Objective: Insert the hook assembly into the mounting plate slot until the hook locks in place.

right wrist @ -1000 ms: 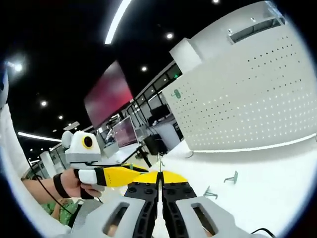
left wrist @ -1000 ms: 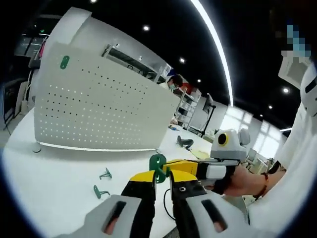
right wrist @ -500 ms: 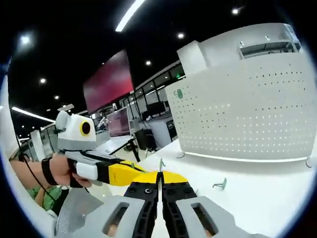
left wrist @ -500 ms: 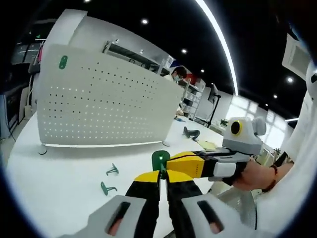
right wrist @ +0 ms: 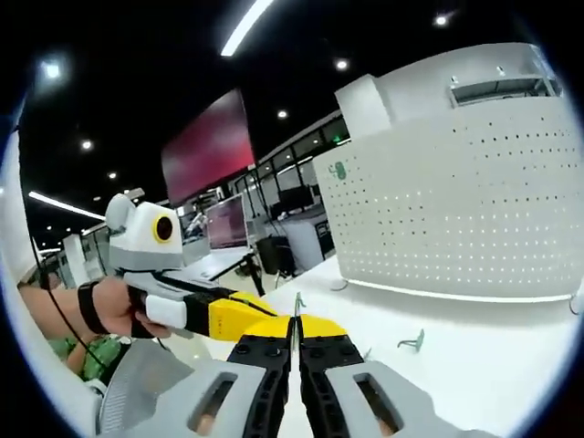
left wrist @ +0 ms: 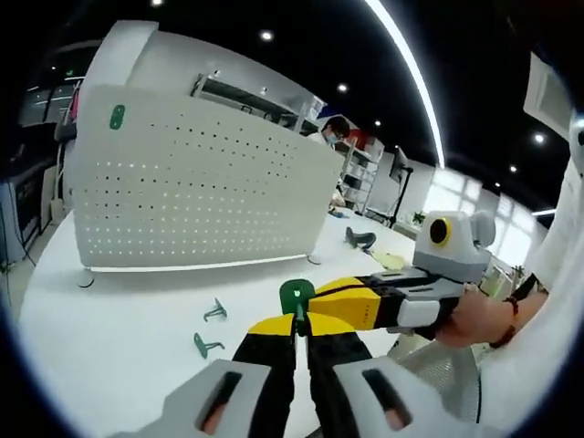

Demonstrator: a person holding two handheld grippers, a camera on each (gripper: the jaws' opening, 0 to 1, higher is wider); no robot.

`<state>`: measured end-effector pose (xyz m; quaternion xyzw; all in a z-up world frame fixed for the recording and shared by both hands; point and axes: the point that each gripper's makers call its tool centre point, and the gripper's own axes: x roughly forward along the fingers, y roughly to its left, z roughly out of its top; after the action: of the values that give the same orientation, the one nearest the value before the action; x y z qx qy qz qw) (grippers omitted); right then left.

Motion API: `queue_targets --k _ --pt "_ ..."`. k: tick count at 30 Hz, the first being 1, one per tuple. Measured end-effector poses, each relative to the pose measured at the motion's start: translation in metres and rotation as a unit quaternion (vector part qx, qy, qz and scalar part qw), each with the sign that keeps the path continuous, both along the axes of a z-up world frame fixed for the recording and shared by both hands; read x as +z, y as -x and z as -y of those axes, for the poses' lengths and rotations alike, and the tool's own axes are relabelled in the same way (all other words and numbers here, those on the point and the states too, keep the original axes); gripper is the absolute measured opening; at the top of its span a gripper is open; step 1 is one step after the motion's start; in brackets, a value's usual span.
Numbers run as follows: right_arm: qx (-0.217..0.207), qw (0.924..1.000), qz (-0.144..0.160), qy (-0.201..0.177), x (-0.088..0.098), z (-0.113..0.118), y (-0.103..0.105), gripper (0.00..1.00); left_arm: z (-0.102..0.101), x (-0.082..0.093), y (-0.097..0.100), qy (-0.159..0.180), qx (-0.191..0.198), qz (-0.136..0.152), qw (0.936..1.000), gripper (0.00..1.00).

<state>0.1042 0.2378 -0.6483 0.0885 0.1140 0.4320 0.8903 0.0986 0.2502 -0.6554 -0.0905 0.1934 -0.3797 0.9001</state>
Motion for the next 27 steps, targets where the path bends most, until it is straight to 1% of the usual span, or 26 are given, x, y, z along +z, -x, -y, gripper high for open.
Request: queue_targets --k 1,3,5,7,8,10,14,17,18,20,23,27 --pt "0.005 1.0000 0.002 0.002 0.000 -0.001 0.001 0.03 -0.001 0.001 -0.001 -0.001 0.004 0.003 1.0000 0.03" --pt "0.000 0.9999 0.008 0.007 -0.001 0.001 -0.001 0.08 -0.003 0.003 -0.003 0.001 0.011 0.007 0.9999 0.03" --pt "0.000 0.9999 0.013 0.009 -0.001 0.003 0.000 0.09 -0.005 0.005 -0.006 0.003 0.016 0.009 0.9998 0.03" --pt "0.003 0.9999 0.002 0.009 -0.004 0.004 0.000 0.10 -0.007 0.004 -0.008 -0.005 0.015 0.014 0.9998 0.03" --pt "0.003 0.9999 0.004 0.011 -0.004 0.005 0.000 0.10 -0.009 0.005 -0.010 -0.008 0.020 0.018 0.9996 0.03" --pt "0.005 0.9999 0.002 0.016 -0.007 0.008 0.000 0.12 -0.012 0.008 -0.014 -0.006 0.026 0.020 0.9994 0.03" --pt "0.007 0.9998 0.003 0.017 -0.008 0.011 0.002 0.13 -0.019 0.009 -0.022 -0.010 0.041 0.024 0.9988 0.03" --pt "0.012 0.9998 -0.008 0.011 -0.010 0.012 0.005 0.14 -0.022 0.010 -0.030 -0.005 0.050 0.020 0.9985 0.03" --pt "0.011 0.9998 -0.012 0.008 -0.010 0.013 0.005 0.15 -0.026 0.012 -0.035 -0.008 0.064 0.030 0.9974 0.03" --pt "0.011 0.9998 -0.012 0.011 -0.011 0.015 0.006 0.16 -0.026 0.015 -0.039 -0.007 0.068 0.030 0.9972 0.03" --pt "0.009 0.9998 -0.004 0.018 -0.012 0.018 0.006 0.20 -0.030 0.019 -0.049 -0.011 0.082 0.038 0.9959 0.03" --pt "-0.004 0.9996 0.010 0.025 -0.010 0.025 0.003 0.30 -0.037 0.028 -0.065 -0.016 0.105 0.053 0.9929 0.03"
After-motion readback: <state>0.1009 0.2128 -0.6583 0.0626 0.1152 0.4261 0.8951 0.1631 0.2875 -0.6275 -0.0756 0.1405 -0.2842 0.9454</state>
